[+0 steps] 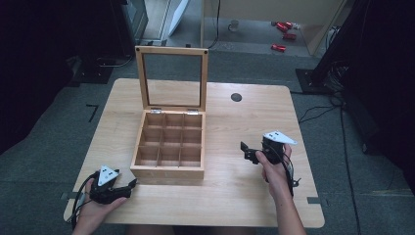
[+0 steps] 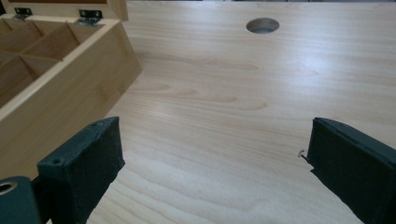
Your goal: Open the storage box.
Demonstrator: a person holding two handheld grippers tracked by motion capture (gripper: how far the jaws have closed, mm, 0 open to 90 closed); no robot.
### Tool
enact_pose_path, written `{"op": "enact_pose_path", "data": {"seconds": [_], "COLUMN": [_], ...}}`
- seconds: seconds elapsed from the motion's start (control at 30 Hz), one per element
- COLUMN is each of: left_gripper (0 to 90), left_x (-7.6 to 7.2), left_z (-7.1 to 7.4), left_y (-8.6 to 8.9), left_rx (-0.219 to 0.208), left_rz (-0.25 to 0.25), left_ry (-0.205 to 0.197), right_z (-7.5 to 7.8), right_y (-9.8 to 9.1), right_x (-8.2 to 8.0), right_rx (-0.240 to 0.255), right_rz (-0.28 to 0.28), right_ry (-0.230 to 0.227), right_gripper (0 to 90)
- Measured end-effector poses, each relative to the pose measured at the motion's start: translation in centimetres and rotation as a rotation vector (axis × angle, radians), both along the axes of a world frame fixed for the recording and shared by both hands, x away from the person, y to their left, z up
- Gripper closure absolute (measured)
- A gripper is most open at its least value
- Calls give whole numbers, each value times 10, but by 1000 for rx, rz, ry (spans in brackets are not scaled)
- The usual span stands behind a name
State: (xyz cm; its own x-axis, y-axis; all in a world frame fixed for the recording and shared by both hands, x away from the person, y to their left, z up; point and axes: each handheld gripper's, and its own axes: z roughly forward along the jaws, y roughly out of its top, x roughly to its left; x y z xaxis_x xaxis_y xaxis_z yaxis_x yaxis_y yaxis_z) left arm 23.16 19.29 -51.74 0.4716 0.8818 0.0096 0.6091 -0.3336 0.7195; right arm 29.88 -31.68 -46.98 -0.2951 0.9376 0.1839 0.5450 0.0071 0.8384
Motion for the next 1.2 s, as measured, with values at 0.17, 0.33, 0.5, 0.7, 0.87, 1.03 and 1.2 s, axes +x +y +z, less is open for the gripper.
{"op": "enact_pose_path", "data": {"seconds": [0.17, 0.33, 0.5, 0.7, 0.87, 1.03, 1.2], "left_gripper": [241, 241, 242, 242, 242, 242, 245], "left_x": [0, 0, 0, 0, 0, 0, -1], "left_z": [0, 0, 0, 0, 0, 0, 0], "left_y": [0, 0, 0, 0, 0, 0, 0], "left_rx": [0, 1, 2, 2, 3, 2, -2], "left_rz": [0, 1, 1, 1, 1, 1, 3], "left_ry": [0, 0, 0, 0, 0, 0, 0], "right_z": [-9, -15, -21, -25, -29, -34, -42], "right_y": [-13, -21, -37, -51, -59, -66, -73], "right_x": [-14, -24, -38, -51, -62, -74, -86], "right_rx": [-3, -11, -20, -26, -47, -69, -110], "right_rz": [-20, -33, -62, -90, -101, -111, -126], "right_ry": [17, 27, 37, 55, 67, 88, 112], "right_gripper": [33, 33, 33, 33, 33, 33, 33]}}
